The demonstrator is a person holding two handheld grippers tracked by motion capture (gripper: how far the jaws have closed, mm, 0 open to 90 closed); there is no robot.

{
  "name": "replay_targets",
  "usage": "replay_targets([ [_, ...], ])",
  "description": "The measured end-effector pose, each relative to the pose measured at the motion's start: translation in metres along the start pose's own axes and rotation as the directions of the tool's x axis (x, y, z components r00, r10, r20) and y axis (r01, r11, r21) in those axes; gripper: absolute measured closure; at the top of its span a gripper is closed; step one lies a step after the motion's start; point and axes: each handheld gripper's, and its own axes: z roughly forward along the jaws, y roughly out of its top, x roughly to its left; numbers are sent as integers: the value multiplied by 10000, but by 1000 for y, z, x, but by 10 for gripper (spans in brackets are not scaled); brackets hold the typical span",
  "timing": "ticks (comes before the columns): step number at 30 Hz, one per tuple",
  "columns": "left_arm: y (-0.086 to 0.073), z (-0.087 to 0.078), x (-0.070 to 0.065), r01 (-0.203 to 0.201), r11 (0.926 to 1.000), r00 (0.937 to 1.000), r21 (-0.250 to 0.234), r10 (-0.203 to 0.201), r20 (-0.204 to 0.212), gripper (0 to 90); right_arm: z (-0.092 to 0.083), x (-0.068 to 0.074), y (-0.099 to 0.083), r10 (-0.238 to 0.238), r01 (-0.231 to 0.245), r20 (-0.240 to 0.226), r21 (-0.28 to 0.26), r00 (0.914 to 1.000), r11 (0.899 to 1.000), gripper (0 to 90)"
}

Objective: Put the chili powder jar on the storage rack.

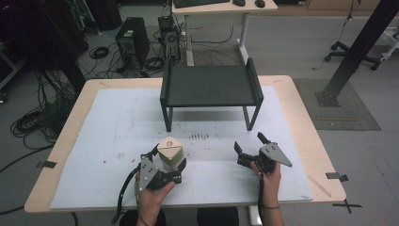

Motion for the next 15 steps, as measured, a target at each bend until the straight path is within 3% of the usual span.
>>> replay_targets([
  [15, 0, 0, 0, -13, 10000, 10000, 11, 13, -21, 2, 0, 0, 0, 25, -25, -19, -42, 10000, 10000, 20],
])
